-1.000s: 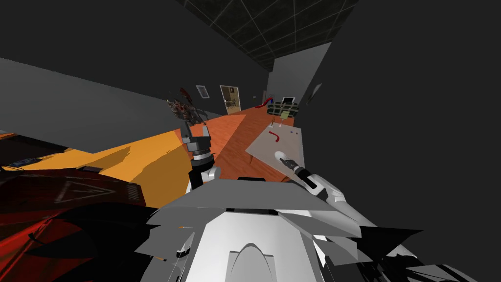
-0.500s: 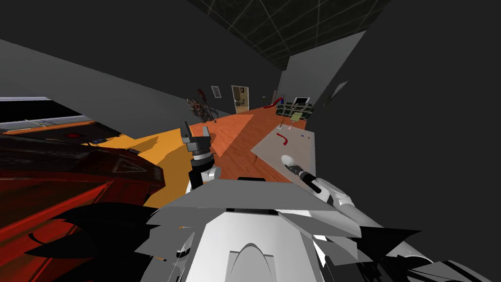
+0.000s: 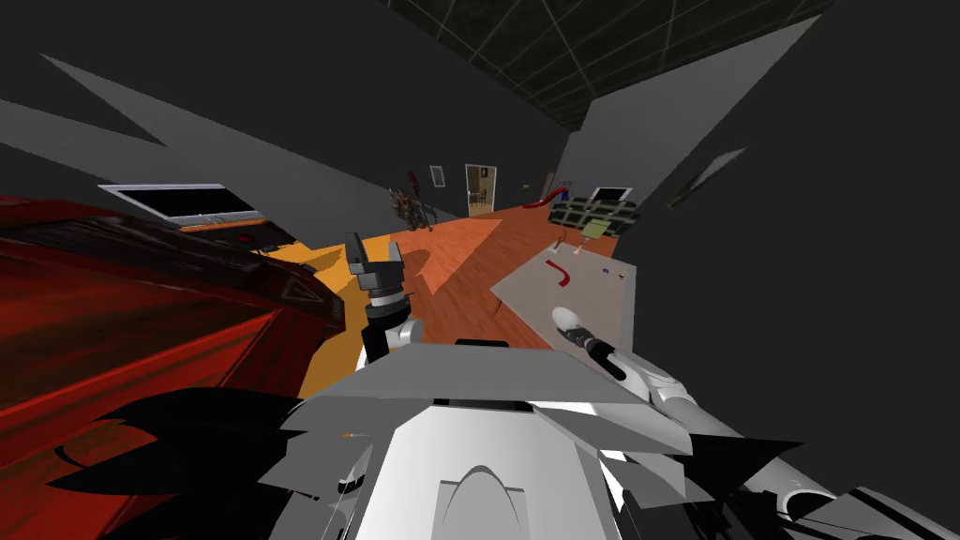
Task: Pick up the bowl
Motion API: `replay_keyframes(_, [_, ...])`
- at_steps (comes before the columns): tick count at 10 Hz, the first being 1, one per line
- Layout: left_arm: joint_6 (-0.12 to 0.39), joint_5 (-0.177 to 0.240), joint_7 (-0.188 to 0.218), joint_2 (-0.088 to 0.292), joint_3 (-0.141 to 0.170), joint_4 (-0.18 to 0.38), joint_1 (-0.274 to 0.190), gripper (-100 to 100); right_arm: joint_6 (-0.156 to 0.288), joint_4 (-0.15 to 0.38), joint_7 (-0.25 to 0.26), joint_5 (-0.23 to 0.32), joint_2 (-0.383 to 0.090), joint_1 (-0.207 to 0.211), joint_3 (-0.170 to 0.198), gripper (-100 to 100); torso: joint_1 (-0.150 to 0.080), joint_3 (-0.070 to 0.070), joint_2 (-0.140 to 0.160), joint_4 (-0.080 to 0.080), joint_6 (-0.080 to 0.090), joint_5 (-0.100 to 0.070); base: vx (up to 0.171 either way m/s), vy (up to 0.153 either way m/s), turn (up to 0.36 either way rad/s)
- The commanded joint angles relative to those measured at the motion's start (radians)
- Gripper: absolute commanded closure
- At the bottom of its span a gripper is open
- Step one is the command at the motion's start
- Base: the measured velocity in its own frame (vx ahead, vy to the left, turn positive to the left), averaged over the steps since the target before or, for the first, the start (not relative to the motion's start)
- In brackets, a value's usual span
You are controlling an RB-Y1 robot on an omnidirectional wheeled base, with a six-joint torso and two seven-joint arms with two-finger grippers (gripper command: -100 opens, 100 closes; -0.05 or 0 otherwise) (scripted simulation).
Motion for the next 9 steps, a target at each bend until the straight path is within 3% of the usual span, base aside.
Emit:
replay_keyframes(1, [0.000, 0.000, 0.000, 0.000, 0.000, 0.000, 0.000, 0, 0.038, 0.050, 0.028, 0.036, -0.019, 0.013, 0.036, -100, 0.000, 0.000, 0.000, 0.000, 0.000, 0.000, 0.016, 0.001, 0.476])
replay_keyframes(2, [0.000, 0.000, 0.000, 0.000, 0.000, 0.000, 0.000, 0, 0.038, 0.066, 0.028, 0.036, -0.019, 0.013, 0.036, -100, 0.000, 0.000, -0.001, 0.000, 0.000, 0.000, 0.015, -0.010, 0.141])
replay_keyframes(9, [0.000, 0.000, 0.000, 0.000, 0.000, 0.000, 0.000, 0, 0.099, 0.248, 0.096, 0.124, -0.029, 0.013, 0.132, -100, 0.000, 0.000, 0.001, 0.000, 0.001, 0.000, 0.009, -0.003, 0.209])
